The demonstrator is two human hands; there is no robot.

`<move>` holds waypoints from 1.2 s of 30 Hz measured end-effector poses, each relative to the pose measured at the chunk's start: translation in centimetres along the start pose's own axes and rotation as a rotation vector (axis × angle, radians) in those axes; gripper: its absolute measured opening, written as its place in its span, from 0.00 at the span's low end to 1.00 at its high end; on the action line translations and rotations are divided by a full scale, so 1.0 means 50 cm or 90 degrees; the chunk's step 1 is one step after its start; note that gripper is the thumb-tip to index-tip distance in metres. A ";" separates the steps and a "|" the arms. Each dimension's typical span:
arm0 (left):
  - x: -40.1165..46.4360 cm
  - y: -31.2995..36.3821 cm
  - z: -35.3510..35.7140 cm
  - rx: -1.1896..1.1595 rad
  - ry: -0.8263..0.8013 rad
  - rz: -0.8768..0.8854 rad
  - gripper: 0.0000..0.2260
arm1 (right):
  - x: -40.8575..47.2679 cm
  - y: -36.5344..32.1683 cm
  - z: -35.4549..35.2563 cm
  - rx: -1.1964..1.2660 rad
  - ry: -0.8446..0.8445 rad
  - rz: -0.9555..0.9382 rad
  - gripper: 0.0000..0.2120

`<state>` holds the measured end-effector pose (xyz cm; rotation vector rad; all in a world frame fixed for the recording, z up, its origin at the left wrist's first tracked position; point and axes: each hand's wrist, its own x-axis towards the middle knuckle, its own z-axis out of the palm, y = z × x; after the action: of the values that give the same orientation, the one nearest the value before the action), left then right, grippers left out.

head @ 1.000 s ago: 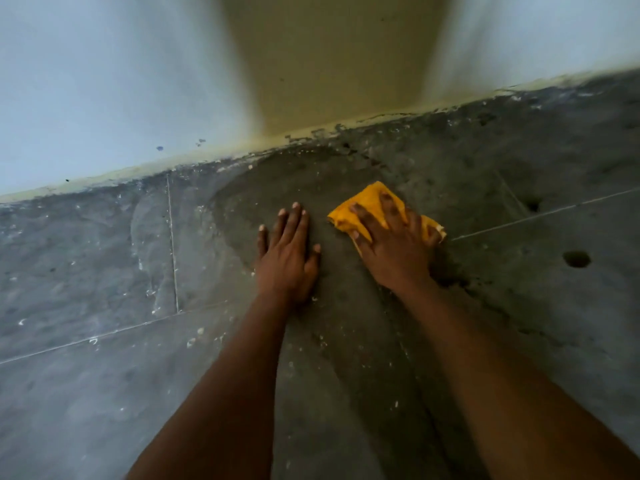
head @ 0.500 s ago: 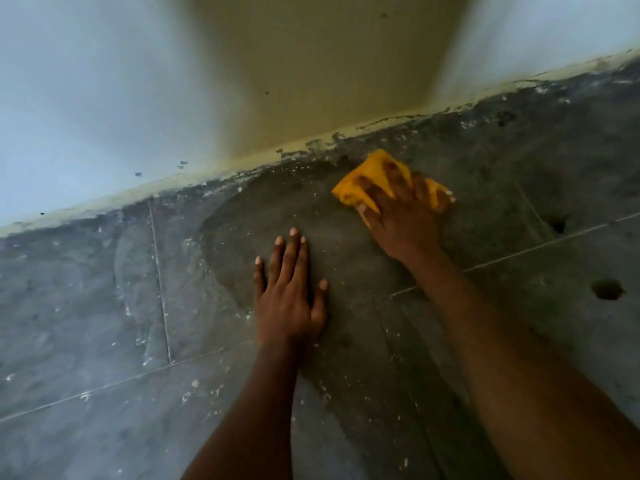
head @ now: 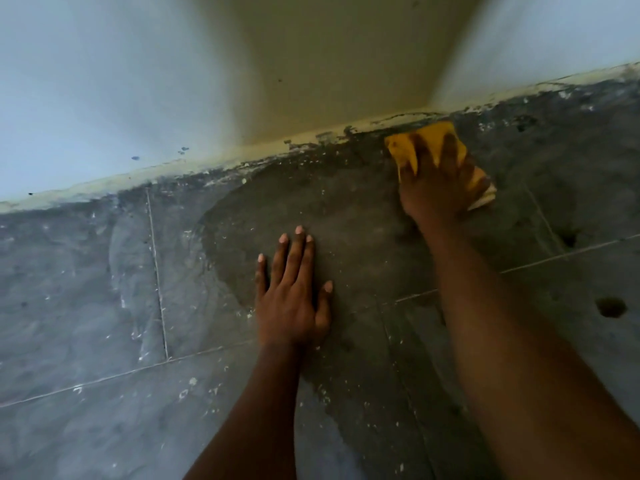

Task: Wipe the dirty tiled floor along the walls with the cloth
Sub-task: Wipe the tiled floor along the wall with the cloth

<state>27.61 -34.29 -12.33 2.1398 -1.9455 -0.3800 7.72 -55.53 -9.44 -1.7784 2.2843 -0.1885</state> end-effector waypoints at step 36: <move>0.000 0.006 -0.010 0.025 -0.007 -0.007 0.34 | -0.214 0.241 0.007 -0.092 0.048 -0.196 0.28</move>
<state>27.50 -34.32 -11.75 2.1779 -1.9643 -0.3589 -1.00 -42.14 -11.58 -2.2282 2.1084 -0.1487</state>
